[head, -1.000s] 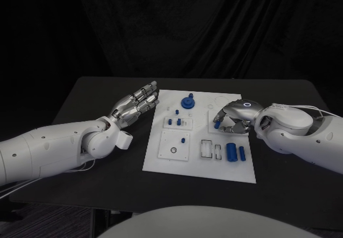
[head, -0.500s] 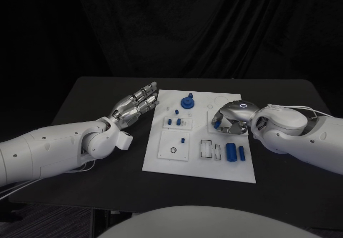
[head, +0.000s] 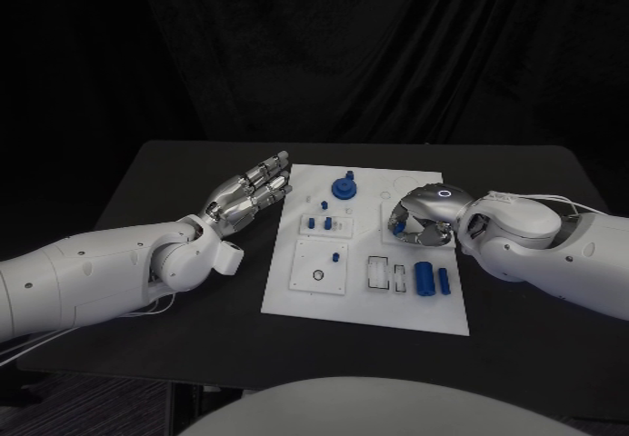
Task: Assemble the parts on the task board
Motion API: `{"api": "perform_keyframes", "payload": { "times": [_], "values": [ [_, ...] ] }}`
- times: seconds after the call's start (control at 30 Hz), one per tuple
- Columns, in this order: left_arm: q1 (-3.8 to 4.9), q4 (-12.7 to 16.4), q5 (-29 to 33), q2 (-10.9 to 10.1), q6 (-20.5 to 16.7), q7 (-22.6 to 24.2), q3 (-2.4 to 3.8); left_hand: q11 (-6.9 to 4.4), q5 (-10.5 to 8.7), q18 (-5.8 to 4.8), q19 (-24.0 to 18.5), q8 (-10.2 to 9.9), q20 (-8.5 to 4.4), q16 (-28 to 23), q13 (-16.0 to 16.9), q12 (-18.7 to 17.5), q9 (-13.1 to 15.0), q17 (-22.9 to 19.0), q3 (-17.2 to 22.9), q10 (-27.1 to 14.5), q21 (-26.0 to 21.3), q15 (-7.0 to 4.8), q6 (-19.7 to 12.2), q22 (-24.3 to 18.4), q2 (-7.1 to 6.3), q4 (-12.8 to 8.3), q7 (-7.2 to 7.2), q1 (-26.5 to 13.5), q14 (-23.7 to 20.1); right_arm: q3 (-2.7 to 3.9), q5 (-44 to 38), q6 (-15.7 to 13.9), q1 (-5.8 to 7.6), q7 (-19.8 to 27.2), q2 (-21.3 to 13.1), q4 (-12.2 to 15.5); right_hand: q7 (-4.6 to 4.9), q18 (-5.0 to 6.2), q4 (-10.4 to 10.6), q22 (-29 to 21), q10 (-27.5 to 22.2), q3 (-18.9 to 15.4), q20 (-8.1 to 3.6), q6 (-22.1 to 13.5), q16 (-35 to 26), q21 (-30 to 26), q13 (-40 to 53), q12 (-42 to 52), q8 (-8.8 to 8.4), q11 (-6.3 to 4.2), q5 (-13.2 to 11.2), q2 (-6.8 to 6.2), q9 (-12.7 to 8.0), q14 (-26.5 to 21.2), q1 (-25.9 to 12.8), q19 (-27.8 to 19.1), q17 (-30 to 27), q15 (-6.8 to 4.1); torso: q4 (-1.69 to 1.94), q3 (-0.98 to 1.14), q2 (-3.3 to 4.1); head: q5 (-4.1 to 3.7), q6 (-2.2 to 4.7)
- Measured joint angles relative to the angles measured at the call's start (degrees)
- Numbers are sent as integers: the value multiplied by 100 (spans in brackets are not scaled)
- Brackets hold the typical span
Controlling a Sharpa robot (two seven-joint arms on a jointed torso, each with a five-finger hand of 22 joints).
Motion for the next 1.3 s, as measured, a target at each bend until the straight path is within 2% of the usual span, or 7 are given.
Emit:
{"api": "perform_keyframes", "payload": {
  "times": [0.3,0.67,0.87,0.9,1.03,1.2,1.3],
  "values": [
    [-4,-1,0,-4,7,0,0,0,0,0,21,0,21,0,0,0,2,1,6,0,0,0,24,4,0,-26,24,0,0,-4,0,-161,8,25,-52,56,28,2,-58,0,92,20,-21,70,-37,0,0,-33,42,-9,-1,37,104,0,38,-21,-42,0,4,0,-1,32,0],
    [-8,0,0,-9,10,0,0,20,0,0,21,0,21,0,4,20,7,3,7,-21,0,0,24,5,0,-40,24,0,0,3,33,-322,357,26,-297,596,60,3,-87,-1,184,22,-21,102,-37,0,-3,-77,44,-21,-3,37,153,0,38,-21,-58,0,2,-1,-2,47,0],
    [-10,-25,0,12,10,1,0,55,0,0,21,0,21,0,4,20,7,4,18,4,0,-7,40,5,0,-98,67,0,-2,4,146,-345,432,29,-295,896,100,4,-119,-1,267,-10,-21,141,-37,46,-2,-88,78,1,-22,36,204,0,36,-21,-24,0,2,-1,0,27,0],
    [-12,-30,0,20,10,1,0,76,0,0,21,0,21,0,4,20,7,4,32,-11,0,-78,41,2,0,-112,82,0,-2,3,162,-345,432,31,-264,924,100,4,-125,-1,267,-17,-21,141,-37,66,-1,-88,78,1,-23,36,206,0,36,-21,-9,0,2,-1,1,24,0],
    [-35,-52,1,51,-4,1,1,86,0,0,-9,0,-221,0,3,54,7,4,38,-19,0,-350,74,-37,0,-151,115,0,-2,0,229,-332,405,59,6,974,100,4,-151,-2,308,9,-42,141,-37,137,2,-92,78,0,-23,5,236,14,65,0,48,-14,0,-4,5,-20,0],
    [-52,-66,1,93,-30,1,1,73,0,0,-17,23,-419,0,11,88,13,4,22,-6,0,-475,101,-62,-35,-167,142,-36,0,3,276,-310,239,132,407,923,116,4,-197,-2,347,22,-44,156,36,193,1,-133,78,0,-24,5,245,77,64,2,141,-26,-4,-10,7,-44,0],
    [-62,-58,1,106,-50,1,1,46,0,0,-29,23,-485,0,11,88,13,4,22,-15,0,-475,103,-69,-23,-166,143,-61,0,1,291,-303,125,197,653,846,122,4,-237,-2,348,31,-32,162,138,267,1,-177,78,0,-24,-26,283,178,95,71,285,-11,-4,-11,7,-34,0]
  ]
}}
